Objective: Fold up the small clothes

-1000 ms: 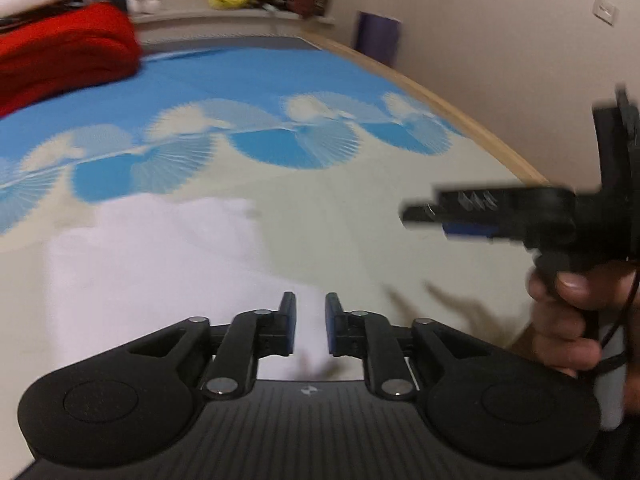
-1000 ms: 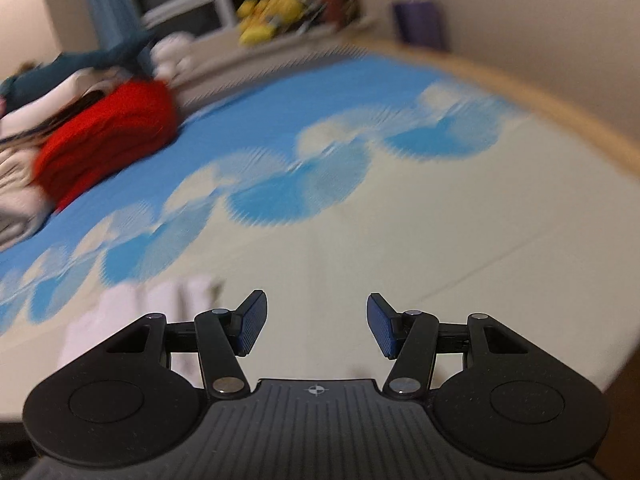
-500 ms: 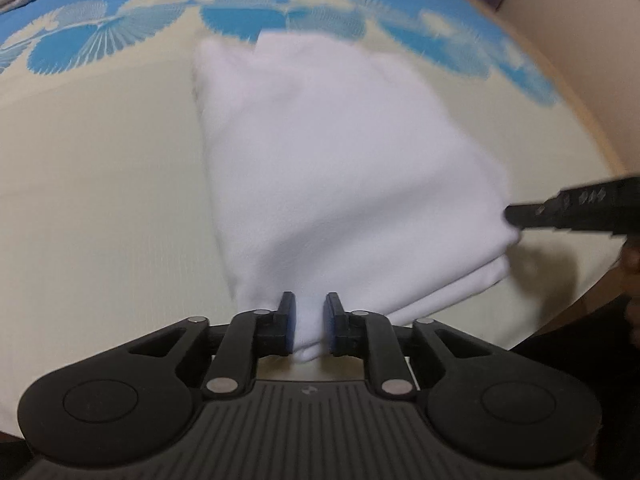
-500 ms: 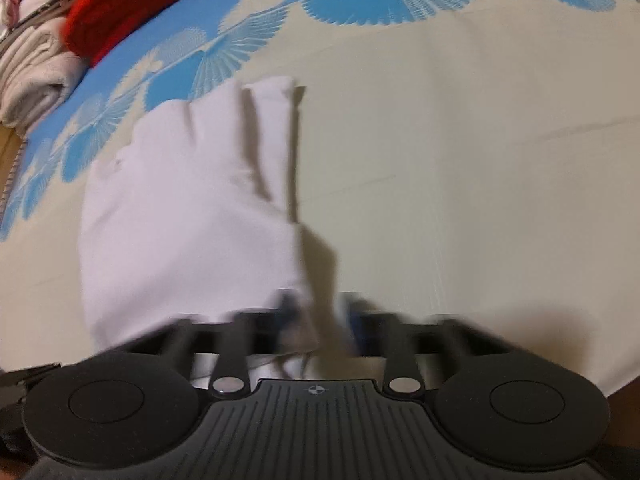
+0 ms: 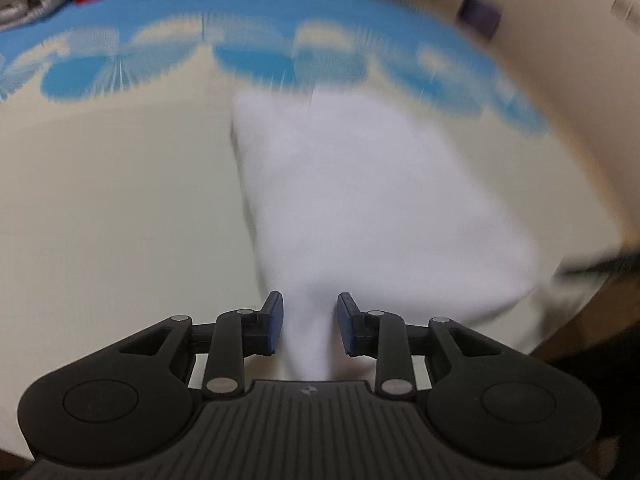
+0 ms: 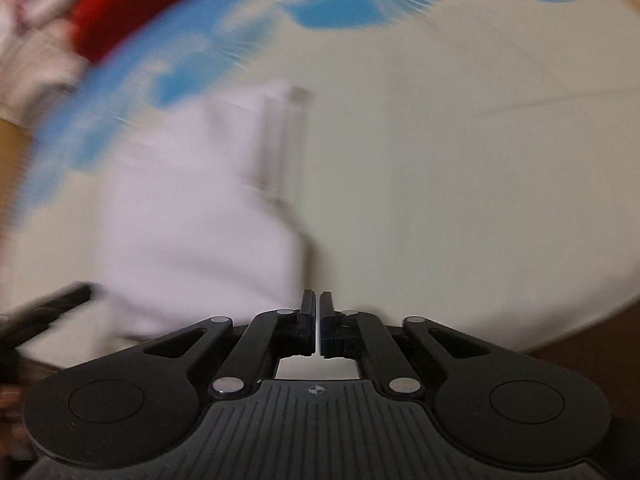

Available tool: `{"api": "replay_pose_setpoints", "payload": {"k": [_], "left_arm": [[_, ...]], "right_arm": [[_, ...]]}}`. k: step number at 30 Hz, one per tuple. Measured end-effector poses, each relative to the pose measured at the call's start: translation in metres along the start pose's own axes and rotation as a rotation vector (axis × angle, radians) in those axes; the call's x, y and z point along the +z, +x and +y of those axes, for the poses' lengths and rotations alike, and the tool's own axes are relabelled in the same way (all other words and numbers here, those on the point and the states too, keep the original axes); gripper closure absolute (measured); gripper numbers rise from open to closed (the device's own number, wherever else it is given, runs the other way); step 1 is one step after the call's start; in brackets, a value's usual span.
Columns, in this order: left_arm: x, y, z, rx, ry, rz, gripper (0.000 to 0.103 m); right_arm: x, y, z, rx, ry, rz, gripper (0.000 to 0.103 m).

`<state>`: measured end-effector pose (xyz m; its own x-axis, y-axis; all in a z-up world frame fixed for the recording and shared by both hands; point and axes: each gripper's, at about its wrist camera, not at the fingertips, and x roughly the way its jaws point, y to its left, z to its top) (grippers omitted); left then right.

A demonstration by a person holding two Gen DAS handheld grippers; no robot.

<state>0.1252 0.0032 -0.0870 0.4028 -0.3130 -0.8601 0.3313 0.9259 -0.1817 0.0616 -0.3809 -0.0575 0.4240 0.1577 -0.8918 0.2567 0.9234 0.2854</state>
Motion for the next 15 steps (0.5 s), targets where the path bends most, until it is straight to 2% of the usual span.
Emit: {"api": "replay_pose_setpoints", "payload": {"k": [2, 3, 4, 5, 6, 8, 9, 11, 12, 13, 14, 15], "left_arm": [[-0.005, 0.014, 0.001, 0.025, -0.002, 0.077, 0.068], [-0.005, 0.013, 0.004, 0.022, -0.021, 0.079, 0.066], [-0.004, 0.011, 0.006, 0.016, -0.037, 0.083, 0.065], [-0.002, 0.011, 0.008, 0.008, -0.049, 0.092, 0.065], [-0.001, 0.01, 0.008, 0.003, -0.052, 0.102, 0.064], [0.001, 0.01, 0.011, 0.008, -0.057, 0.133, 0.058], [0.003, 0.01, 0.012, 0.012, -0.069, 0.147, 0.056], [0.011, 0.005, 0.015, 0.008, -0.104, 0.184, 0.056], [0.018, 0.002, 0.016, 0.007, -0.11, 0.191, 0.056], [0.028, -0.005, 0.017, 0.011, -0.109, 0.185, 0.055], [0.038, -0.012, 0.019, 0.019, -0.106, 0.17, 0.054], [0.05, -0.021, 0.021, 0.022, -0.103, 0.15, 0.052]], "right_arm": [[0.007, -0.017, 0.003, 0.029, 0.013, -0.131, 0.095], [0.01, -0.025, 0.005, 0.077, 0.021, -0.192, 0.094], [0.011, -0.031, 0.01, 0.139, 0.017, -0.244, 0.085], [0.013, -0.03, 0.016, 0.179, 0.006, -0.26, 0.079], [0.013, -0.025, 0.025, 0.218, -0.014, -0.246, 0.072], [0.012, -0.006, 0.046, 0.267, -0.08, -0.171, 0.07], [0.011, 0.003, 0.055, 0.264, -0.125, -0.134, 0.069], [0.004, 0.029, 0.077, 0.168, -0.249, -0.019, 0.062], [-0.002, 0.047, 0.081, 0.077, -0.291, 0.068, 0.062], [-0.008, 0.061, 0.08, 0.002, -0.3, 0.136, 0.055], [-0.009, 0.065, 0.079, -0.024, -0.283, 0.141, 0.047], [-0.007, 0.061, 0.08, -0.024, -0.26, 0.14, 0.046]]}}
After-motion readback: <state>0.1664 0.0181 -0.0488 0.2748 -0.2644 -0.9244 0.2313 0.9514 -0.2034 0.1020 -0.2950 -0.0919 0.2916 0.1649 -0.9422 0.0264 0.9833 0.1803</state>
